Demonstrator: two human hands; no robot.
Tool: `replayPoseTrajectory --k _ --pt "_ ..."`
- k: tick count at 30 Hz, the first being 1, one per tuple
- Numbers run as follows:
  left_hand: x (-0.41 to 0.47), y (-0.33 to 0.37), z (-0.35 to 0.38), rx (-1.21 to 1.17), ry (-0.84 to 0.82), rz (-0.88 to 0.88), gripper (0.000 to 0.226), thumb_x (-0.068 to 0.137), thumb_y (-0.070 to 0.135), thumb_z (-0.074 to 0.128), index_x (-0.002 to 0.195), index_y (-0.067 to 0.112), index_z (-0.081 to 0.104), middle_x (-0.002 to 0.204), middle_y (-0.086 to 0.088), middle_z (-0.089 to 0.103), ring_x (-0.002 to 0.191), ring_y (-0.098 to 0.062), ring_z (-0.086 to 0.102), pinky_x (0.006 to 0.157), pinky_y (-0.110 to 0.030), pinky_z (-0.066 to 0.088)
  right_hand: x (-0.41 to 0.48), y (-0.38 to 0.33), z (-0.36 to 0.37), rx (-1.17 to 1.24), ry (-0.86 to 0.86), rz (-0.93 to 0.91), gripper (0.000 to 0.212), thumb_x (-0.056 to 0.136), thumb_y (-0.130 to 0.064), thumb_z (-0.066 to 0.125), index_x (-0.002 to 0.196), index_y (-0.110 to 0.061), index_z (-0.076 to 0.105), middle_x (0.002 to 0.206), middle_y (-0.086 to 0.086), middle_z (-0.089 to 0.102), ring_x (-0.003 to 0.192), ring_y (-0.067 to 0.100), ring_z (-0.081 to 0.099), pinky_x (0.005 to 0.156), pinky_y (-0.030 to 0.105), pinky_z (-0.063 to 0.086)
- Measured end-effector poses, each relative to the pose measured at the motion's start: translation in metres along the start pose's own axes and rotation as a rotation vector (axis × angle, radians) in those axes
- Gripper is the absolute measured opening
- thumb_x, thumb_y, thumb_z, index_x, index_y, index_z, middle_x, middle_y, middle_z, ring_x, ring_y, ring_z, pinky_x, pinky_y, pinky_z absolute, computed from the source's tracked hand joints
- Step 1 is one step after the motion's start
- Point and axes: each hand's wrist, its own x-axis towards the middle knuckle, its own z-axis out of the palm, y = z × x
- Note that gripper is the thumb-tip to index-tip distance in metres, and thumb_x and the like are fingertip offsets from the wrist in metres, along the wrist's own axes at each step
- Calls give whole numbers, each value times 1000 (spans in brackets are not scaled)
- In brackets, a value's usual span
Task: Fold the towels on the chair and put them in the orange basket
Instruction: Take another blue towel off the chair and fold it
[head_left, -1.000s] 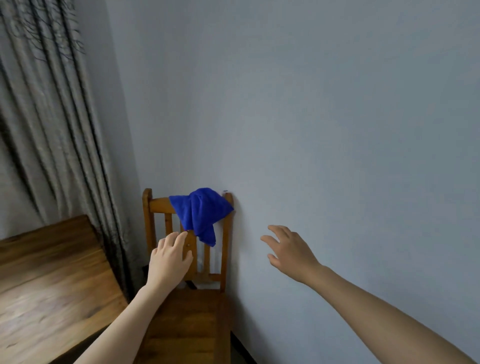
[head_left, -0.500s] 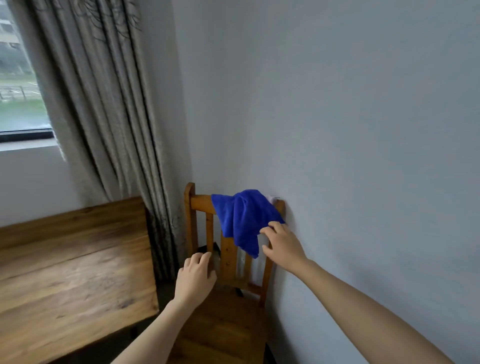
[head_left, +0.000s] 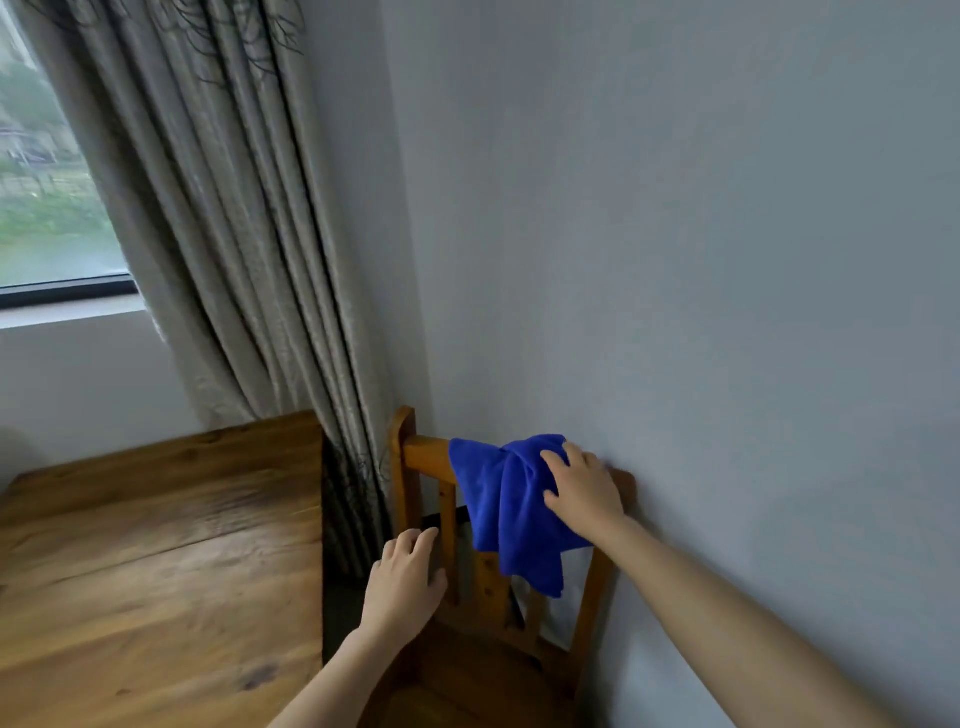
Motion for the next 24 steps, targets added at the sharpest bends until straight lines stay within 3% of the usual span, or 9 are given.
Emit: replayPoseTrajectory --k 2,6,11,15,19,24 --pt "13 -3 -4 12 8 12 57 95 35 43 146 23 22 150 1 28 138 -18 25 111 -30 29 3 2 10 62 -25 7 54 96 -25 44 146 -18 23 151 8 28 131 28 36 104 36 37" --pt "52 4 -20 40 49 129 57 95 35 43 146 23 21 153 -2 22 141 -22 18 113 -36 23 2 -5 27 236 103 115 45 96 -17 44 141 -15 36 139 3 45 125 20 44 102 28 38" --pt "105 17 -30 111 -51 332 65 95 40 41 149 29 6 158 1 1 145 -23 4 115 -40 16 2 -16 28 240 156 202 35 98 -14 40 131 -15 49 131 0 53 120 15 48 99 23 38" --pt "128 20 -18 108 -159 409 65 92 41 45 148 30 13 156 4 13 144 -21 7 113 -41 20 -10 -19 27 241 193 254 35 97 -12 40 129 -16 53 128 0 56 120 14 48 101 25 39" --pt "139 16 -9 75 -33 459 45 96 33 41 140 31 33 147 3 30 137 -21 23 104 -38 32 -37 -29 37 249 176 333 35 98 -14 39 129 -15 53 128 -1 56 118 14 50 97 23 39" --pt "146 15 -11 -37 77 524 28 96 22 41 119 23 56 125 -1 52 119 -23 43 93 -37 37 -74 -33 54 284 206 520 34 95 -11 43 126 -15 56 129 -3 55 118 12 51 95 18 37"
